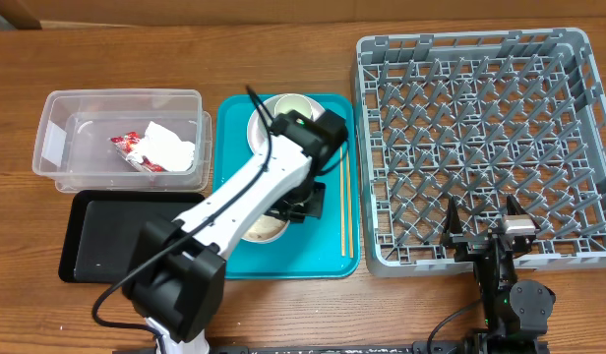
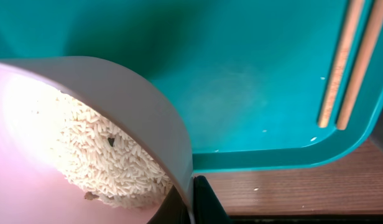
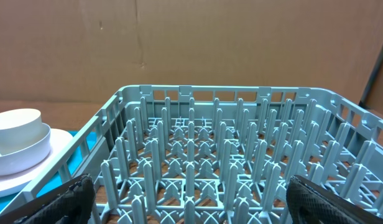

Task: Sort waste into correct bins and load items into the dishwasher
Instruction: 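Lift the pink bowl with left gripper over the black tray, then tilt the pink bowl with left gripper to dump rice onto black tray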

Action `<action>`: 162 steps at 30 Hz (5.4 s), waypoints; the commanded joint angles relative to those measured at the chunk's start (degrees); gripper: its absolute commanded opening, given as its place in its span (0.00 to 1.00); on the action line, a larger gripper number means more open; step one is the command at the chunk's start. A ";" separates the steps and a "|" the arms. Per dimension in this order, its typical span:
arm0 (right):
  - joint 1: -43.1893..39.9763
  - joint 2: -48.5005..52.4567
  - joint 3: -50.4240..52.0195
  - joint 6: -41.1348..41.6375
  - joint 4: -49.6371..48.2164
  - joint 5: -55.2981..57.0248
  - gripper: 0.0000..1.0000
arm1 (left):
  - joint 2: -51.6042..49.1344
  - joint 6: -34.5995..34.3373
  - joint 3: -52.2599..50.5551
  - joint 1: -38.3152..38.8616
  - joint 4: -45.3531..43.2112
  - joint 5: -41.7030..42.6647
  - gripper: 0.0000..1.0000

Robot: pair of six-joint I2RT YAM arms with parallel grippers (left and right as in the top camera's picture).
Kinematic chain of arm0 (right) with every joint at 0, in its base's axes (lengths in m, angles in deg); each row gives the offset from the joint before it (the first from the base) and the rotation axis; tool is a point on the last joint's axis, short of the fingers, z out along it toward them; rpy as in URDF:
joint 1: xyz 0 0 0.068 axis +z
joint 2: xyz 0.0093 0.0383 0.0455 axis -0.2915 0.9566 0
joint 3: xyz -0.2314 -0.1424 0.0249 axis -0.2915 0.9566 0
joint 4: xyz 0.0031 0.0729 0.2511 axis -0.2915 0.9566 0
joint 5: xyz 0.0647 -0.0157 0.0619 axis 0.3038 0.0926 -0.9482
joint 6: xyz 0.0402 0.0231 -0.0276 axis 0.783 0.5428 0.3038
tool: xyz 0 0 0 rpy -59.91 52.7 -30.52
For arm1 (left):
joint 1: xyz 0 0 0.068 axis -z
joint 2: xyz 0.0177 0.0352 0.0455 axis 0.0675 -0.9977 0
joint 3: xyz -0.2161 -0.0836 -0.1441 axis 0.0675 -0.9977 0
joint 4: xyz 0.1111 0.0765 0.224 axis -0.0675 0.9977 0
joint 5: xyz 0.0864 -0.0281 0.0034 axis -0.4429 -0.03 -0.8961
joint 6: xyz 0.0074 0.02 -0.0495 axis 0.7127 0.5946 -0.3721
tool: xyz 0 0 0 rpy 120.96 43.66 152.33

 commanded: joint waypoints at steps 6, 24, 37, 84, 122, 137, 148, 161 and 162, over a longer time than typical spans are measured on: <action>-0.48 -0.57 0.59 -0.22 -0.24 0.52 1.00 | 3.45 12.50 1.51 -7.85 2.64 14.78 0.04; -0.48 -0.57 0.59 -0.22 -0.24 0.52 1.00 | 9.94 19.15 1.44 -24.55 5.86 20.22 0.04; -0.48 -0.57 0.59 -0.22 -0.24 0.52 1.00 | 12.85 27.30 -0.35 -43.01 7.58 27.06 0.04; -0.48 -0.57 0.59 -0.22 -0.24 0.52 1.00 | 12.90 59.19 -23.43 -87.30 2.69 76.76 0.04; -0.48 -0.57 0.59 -0.22 -0.24 0.52 1.00 | 12.92 69.64 -23.43 -92.41 15.32 79.52 0.04; -0.48 -0.57 0.59 -0.22 -0.24 0.52 1.00 | 12.79 69.90 -23.43 -92.19 14.80 80.00 0.06; -0.48 -0.57 0.59 -0.22 -0.24 0.52 1.00 | 12.79 66.97 -23.41 -92.13 15.19 82.12 0.04; -0.48 -0.57 0.59 -0.22 -0.24 0.52 1.00 | 12.79 67.32 -23.41 -92.08 12.02 80.08 0.04; -0.48 -0.57 0.59 -0.22 -0.24 0.52 1.00 | 12.79 67.25 -23.41 -92.04 11.63 79.14 0.04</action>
